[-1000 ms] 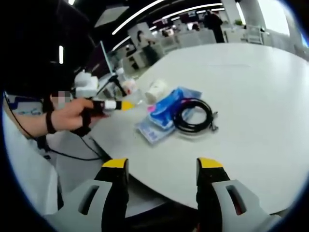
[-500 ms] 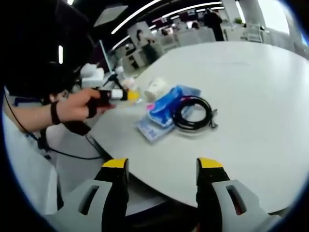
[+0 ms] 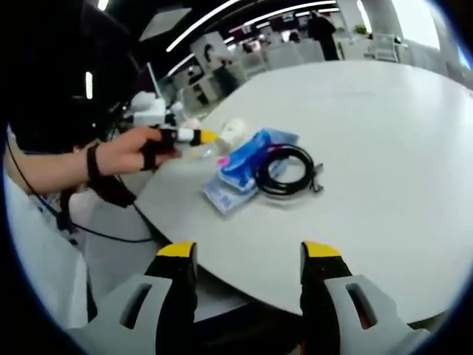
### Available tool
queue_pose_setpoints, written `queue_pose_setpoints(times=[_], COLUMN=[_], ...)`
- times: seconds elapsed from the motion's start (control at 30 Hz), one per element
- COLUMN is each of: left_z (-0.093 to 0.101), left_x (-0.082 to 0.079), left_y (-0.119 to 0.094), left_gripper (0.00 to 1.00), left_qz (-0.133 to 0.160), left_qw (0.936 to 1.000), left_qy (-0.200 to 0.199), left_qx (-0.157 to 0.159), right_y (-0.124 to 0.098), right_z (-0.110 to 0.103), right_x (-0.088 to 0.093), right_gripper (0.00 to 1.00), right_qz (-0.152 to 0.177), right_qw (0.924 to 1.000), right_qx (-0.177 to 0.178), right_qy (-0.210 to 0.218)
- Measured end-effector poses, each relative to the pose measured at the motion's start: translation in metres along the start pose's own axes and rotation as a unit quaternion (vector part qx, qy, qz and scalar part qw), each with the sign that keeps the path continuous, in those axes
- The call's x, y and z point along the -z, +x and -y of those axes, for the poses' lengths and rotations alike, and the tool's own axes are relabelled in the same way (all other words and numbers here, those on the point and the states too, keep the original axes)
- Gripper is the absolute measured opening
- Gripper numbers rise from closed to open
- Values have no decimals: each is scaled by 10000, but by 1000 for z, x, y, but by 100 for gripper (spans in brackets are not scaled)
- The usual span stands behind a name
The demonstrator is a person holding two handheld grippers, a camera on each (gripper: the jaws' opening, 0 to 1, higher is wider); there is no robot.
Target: Arrange the tabletop items into an orderly group along one side of the table until the central work area is clear of visible clutter.
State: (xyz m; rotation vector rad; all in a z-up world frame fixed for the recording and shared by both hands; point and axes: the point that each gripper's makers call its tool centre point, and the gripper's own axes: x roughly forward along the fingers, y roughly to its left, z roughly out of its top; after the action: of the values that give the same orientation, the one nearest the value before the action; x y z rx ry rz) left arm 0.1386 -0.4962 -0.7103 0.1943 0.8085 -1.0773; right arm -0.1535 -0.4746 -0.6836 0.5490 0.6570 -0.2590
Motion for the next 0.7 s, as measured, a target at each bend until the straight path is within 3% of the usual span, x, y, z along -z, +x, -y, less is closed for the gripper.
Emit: queue_pose_setpoints(times=[0.7], left_z=[-11], left_x=[-2], left_y=[30], left_gripper=[43], left_qz=[-146], left_qw=[9993], left_qy=[-318], left_qx=[-139], right_y=[1], right_z=[4], right_x=[-2], right_gripper=[55], right_qz=[-92], right_qw=[10000], right_qx=[-36], right_qy=[3])
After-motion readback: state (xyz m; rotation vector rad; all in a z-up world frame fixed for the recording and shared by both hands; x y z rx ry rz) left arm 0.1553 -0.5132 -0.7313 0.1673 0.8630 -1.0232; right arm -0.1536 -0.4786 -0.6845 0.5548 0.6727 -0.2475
